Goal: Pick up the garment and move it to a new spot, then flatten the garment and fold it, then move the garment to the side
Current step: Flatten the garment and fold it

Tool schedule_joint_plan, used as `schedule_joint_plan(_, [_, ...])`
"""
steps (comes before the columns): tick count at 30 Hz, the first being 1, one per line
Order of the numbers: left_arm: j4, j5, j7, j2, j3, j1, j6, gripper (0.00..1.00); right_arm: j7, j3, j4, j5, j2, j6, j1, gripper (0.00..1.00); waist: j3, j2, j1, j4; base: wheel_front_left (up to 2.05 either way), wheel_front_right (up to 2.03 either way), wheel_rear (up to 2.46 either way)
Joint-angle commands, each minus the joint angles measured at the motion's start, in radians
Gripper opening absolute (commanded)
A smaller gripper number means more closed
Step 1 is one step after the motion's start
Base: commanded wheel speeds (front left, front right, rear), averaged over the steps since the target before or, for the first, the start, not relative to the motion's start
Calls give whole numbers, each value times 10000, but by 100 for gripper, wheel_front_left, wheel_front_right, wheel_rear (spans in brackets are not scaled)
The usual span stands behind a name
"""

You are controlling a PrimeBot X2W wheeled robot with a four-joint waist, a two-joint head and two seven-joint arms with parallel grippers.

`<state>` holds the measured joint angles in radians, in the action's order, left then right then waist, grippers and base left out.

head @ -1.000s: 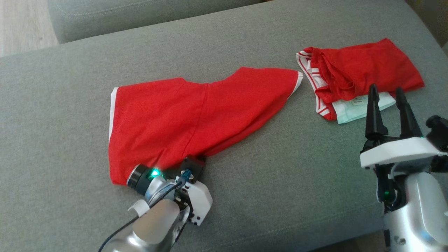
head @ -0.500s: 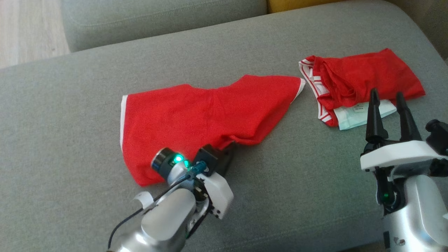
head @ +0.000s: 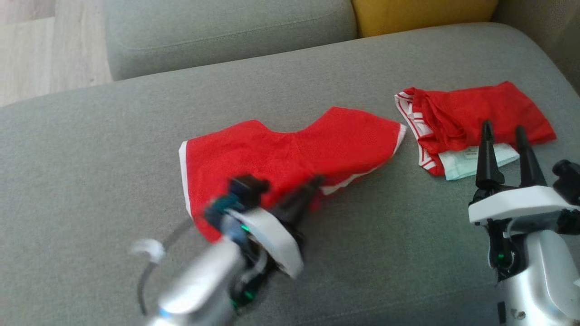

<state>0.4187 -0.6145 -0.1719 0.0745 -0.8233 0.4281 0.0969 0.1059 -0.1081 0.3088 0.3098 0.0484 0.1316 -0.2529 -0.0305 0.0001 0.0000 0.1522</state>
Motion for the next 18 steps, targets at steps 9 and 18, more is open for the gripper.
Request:
schedule_joint_plan(9, [-568, -1114, 1309, 1973, 2075, 294, -1015, 0, -74, 380, -320, 14, 18, -9, -148, 100, -5, -1, 0, -356, 0, 0, 0])
schedule_joint_plan(18, [260, -791, 2418, 2653, 1647, 1030, -663, 0, -144, 738, -300, 34, 18, -9, -307, 100, -334, -1, 0, -394, 0, 0, 0])
